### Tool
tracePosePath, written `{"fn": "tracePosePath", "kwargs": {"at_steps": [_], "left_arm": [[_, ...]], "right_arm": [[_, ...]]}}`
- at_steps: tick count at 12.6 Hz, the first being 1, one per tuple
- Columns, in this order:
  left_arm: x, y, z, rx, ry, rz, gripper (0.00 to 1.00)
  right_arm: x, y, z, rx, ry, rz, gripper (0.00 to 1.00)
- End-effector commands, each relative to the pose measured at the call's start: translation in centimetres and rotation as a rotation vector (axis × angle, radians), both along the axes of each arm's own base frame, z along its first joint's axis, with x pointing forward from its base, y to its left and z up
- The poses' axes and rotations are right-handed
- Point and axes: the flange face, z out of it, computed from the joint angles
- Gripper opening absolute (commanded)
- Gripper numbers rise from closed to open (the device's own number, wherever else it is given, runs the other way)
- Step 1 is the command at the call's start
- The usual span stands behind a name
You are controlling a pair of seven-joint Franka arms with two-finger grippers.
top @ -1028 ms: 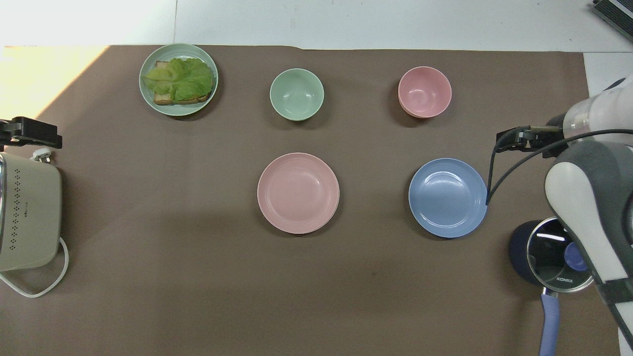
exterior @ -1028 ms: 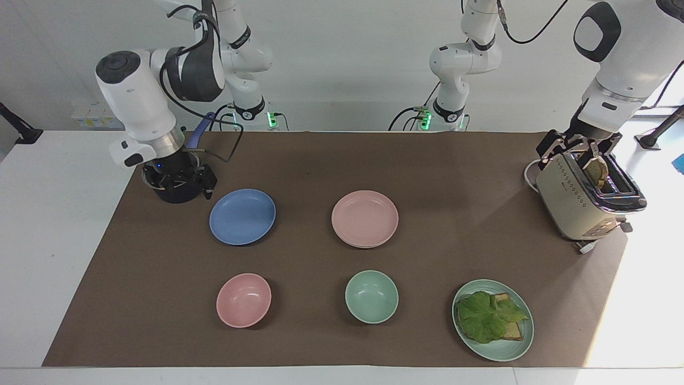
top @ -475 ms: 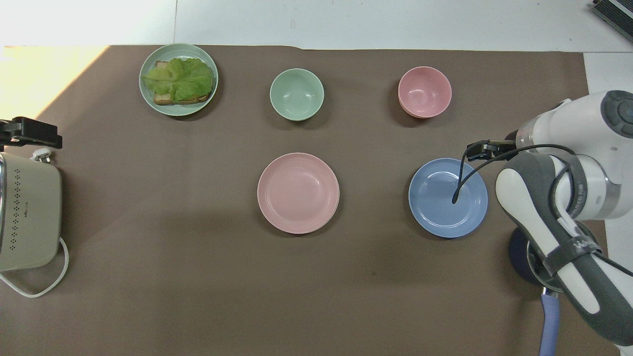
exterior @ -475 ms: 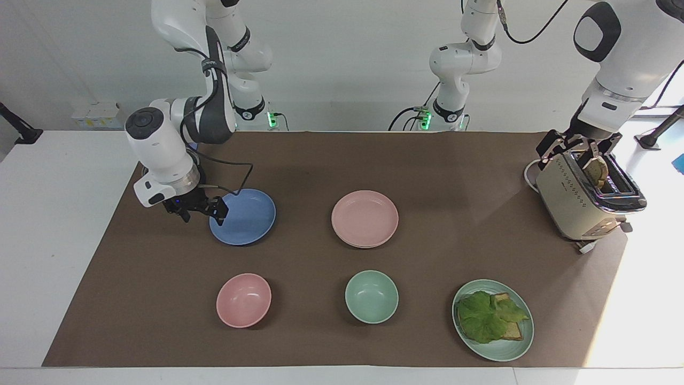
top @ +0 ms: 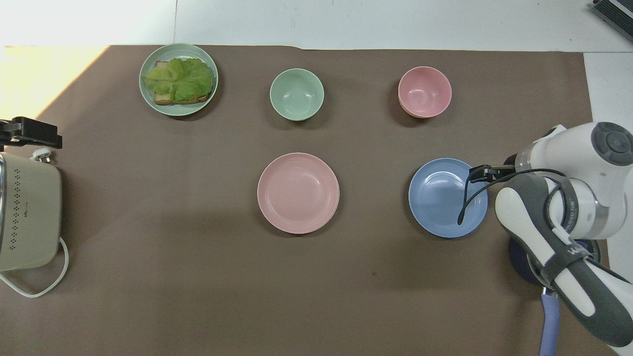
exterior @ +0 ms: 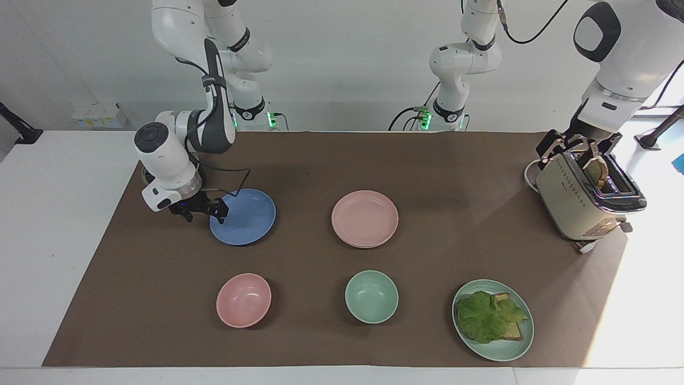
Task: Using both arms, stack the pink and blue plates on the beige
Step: 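Reach the right gripper to the blue plate rim and grasp it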
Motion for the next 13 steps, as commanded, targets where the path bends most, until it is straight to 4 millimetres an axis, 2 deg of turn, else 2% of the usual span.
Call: {"fn": "tracePosePath", "kwargs": {"at_steps": [1,4,5,6,7,8,9,11,13], "left_arm": [[-0.2,0.2,0.3,0.012,0.010,-0.007,1.00],[-0.2,0.2,0.3,0.012,0.008,-0.007,1.00],[-0.2,0.2,0.3,0.012,0.008,-0.007,1.00],[-0.2,0.2,0.3,0.012,0.008,-0.007,1.00],[-0.2,0.2,0.3,0.012,0.010,-0.007,1.00],[-0.2,0.2,0.3,0.012,0.010,-0.005,1.00],[-0.2,0.2,0.3,0.012,0.008,-0.007,1.00],[-0.2,0.2,0.3,0.012,0.008,-0.007,1.00],[-0.2,0.2,0.3,0.012,0.010,-0.007,1.00]], "right_arm": [[-2.0,-0.4,-0.2,0.029,-0.022,0.036,0.86],[-3.2,-0.2,-3.0,0.077,-0.049,0.008,0.74],[-3.3,-0.3,-3.3,0.077,-0.050,0.018,0.66],[-3.3,-0.3,-3.3,0.077,-0.050,0.020,0.54],[-3.4,-0.3,-3.3,0.077,-0.050,0.020,0.35],[-3.4,-0.4,-3.4,0.078,-0.049,0.017,0.12],[-3.2,-0.3,-3.2,0.091,-0.055,0.002,0.00],[-2.9,-0.1,-2.8,0.142,-0.064,-0.049,0.00],[-2.6,0.7,-1.5,0.147,-0.084,-0.045,0.00]]}}
